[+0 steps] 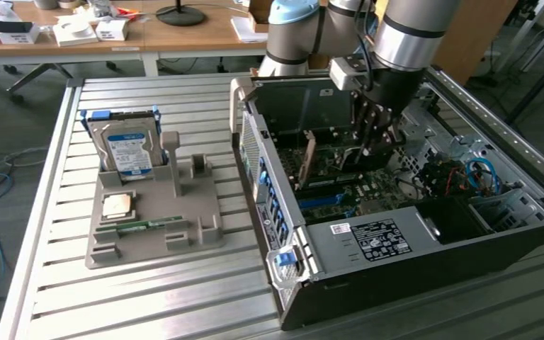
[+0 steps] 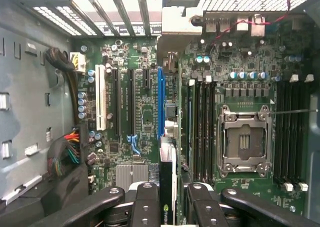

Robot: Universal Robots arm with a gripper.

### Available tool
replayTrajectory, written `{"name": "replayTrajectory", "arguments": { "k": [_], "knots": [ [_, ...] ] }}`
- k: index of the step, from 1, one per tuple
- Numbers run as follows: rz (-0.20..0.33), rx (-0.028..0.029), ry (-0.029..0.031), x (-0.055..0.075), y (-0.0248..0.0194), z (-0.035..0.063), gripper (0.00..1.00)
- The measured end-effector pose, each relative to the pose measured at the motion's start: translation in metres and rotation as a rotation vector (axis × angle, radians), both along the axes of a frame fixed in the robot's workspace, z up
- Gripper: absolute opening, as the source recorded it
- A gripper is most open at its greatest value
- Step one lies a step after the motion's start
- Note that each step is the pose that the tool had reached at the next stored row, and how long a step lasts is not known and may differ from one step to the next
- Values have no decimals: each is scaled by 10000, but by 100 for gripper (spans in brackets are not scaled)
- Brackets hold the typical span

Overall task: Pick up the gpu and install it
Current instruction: 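Insert the gpu into the slot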

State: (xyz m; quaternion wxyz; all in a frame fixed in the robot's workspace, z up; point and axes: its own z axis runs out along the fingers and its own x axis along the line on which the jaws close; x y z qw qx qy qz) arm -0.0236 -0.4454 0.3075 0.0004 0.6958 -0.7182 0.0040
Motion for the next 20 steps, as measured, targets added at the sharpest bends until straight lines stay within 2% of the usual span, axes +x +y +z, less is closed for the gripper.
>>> {"name": "replayTrajectory", "arguments": {
  "k": [4,7,11,20],
  "knots": [
    [2,-3,-2,-22,-2,0,26],
    [2,-2,-2,-25,-34,0,26],
    [1,-1,-3,-33,-41,-7,26],
    [4,-3,-3,-64,-41,-129,26]
  ]
}}
